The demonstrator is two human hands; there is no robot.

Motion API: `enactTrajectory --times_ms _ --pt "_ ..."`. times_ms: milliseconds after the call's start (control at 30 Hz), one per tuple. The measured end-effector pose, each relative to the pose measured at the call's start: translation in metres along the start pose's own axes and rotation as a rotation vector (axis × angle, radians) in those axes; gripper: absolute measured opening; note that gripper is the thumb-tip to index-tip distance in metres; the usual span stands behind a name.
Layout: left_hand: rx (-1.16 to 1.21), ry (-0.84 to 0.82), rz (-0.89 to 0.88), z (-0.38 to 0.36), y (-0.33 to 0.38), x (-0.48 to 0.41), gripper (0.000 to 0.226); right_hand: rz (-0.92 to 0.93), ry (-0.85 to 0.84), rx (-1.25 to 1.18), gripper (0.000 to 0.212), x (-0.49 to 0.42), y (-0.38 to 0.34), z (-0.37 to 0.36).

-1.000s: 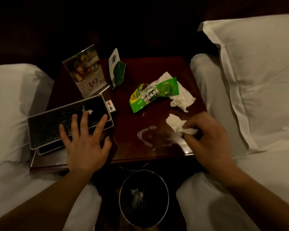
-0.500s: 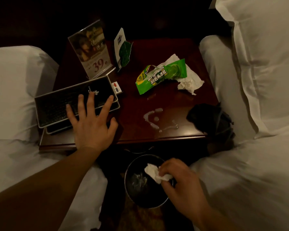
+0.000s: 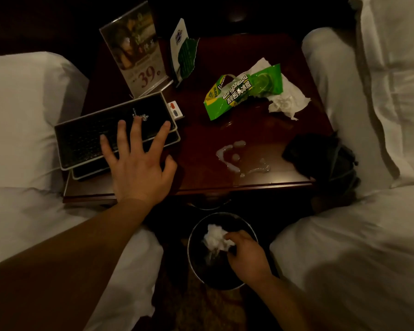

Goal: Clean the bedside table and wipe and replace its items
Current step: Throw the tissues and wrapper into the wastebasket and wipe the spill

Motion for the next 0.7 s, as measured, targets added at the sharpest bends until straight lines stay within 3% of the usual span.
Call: enactTrajectory --times_ms 200,400,567,700 --pt "-0.021 -0.03 -0.007 0.001 -0.01 0.015 0.066 0.215 0.134 -0.086 0.031 0.047 -0.049 0.051" --pt "-0.02 0.001 -0.009 0.0 -0.006 0.008 0.066 0.44 0.418 -0.072 0.025 0.026 -0.123 0.176" --pt "-0.016 -0.005 -0.001 0.001 -0.002 0.006 0.067 0.351 0.648 0.147 0.031 -0.049 -0.153 0.258" --pt "-0.02 -0.01 0.004 0.001 -0.001 0.004 0.067 0.23 0.558 0.468 0.049 -0.095 -0.15 0.278"
Point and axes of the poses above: each hand's wrist, its own x-axis away from the middle knuckle, its own z-axis out of the back of the hand, y = z × x, the point moved 3 cm from there along -x, towards the middle knuckle, and after that the axes turned 7 degrees about -x, right-handed, at the moved point
